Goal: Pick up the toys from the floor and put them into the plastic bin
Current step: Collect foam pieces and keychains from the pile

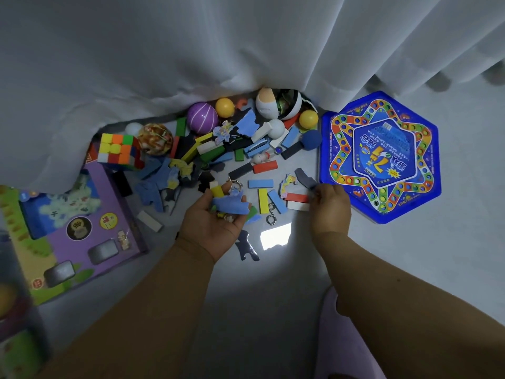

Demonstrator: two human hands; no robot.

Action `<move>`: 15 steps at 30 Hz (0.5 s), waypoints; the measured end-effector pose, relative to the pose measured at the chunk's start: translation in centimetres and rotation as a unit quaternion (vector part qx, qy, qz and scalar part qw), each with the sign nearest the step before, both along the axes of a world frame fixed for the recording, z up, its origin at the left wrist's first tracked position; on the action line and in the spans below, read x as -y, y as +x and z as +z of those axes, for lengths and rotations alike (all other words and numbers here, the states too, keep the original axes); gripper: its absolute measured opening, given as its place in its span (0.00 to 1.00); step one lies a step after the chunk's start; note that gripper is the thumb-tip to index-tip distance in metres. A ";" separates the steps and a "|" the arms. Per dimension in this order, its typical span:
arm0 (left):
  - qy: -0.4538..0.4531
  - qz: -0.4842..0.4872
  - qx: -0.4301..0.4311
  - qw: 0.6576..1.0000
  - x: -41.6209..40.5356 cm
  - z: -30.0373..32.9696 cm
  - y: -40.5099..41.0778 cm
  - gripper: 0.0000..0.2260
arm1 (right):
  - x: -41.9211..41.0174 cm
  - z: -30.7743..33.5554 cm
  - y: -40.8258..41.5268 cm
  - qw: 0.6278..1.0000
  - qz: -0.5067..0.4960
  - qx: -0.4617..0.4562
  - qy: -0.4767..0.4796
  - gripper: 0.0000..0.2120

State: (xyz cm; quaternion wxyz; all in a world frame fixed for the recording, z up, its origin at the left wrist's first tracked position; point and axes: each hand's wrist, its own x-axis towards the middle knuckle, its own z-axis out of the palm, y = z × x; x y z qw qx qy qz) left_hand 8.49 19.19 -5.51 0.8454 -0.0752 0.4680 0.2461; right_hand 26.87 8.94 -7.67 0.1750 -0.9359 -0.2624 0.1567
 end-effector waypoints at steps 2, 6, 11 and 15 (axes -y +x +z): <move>-0.006 0.004 -0.004 1.000 0.0 -0.1 0.1 0.23 | -0.3 0.4 -0.6 0.998 -0.020 0.005 0.056 0.11; 0.002 0.007 0.000 1.000 -0.2 0.1 0.6 0.18 | -2.7 2.1 -5.1 0.966 0.137 -0.005 0.218 0.07; 0.044 -0.029 0.025 0.998 -0.4 0.8 0.3 0.20 | -4.5 3.4 -8.9 0.894 0.339 -0.005 0.294 0.11; 0.037 -0.002 -0.013 0.999 -0.8 1.0 0.3 0.24 | -4.1 3.0 -6.9 0.950 0.160 0.057 0.261 0.18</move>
